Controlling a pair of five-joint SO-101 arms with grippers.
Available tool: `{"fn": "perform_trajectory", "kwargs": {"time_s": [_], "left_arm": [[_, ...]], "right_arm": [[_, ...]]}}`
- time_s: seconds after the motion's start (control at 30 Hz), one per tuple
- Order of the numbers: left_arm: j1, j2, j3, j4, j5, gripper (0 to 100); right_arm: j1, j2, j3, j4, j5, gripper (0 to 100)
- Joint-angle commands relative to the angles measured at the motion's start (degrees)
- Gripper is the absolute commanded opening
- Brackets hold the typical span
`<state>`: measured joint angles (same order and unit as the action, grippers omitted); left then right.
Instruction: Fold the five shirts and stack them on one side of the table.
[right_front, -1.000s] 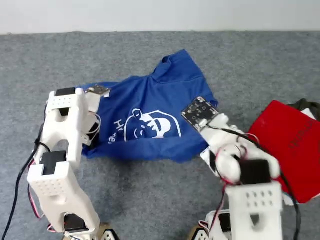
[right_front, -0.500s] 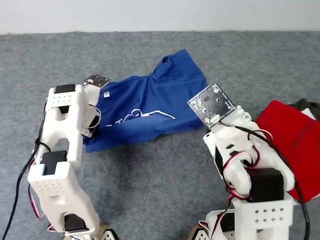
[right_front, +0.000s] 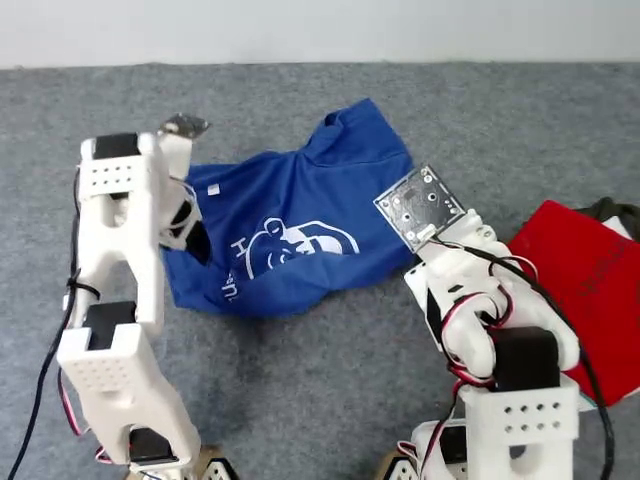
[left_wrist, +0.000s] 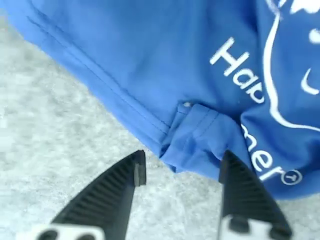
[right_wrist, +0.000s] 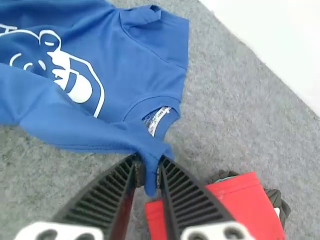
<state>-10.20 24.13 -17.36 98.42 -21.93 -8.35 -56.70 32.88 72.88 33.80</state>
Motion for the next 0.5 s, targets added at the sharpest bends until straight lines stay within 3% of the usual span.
{"fn": "perform_trajectory", "kwargs": {"time_s": [0.0,0.27,0.47], "left_arm": [[-0.79,-1.05,-1.63,2.29,0.53,24],[-0.09,-5.36,14.64,1.76,-2.11,24],[-0.18,-6.07,18.33,-8.79,-2.64,24]], "right_arm": [[0.48,-0.04,0.44,-2.15,-0.53,1.1],[3.3,0.13,4.4,-6.11,-0.53,1.1],[3.74,-0.04,4.84,-6.11,-0.53,1.1]]}}
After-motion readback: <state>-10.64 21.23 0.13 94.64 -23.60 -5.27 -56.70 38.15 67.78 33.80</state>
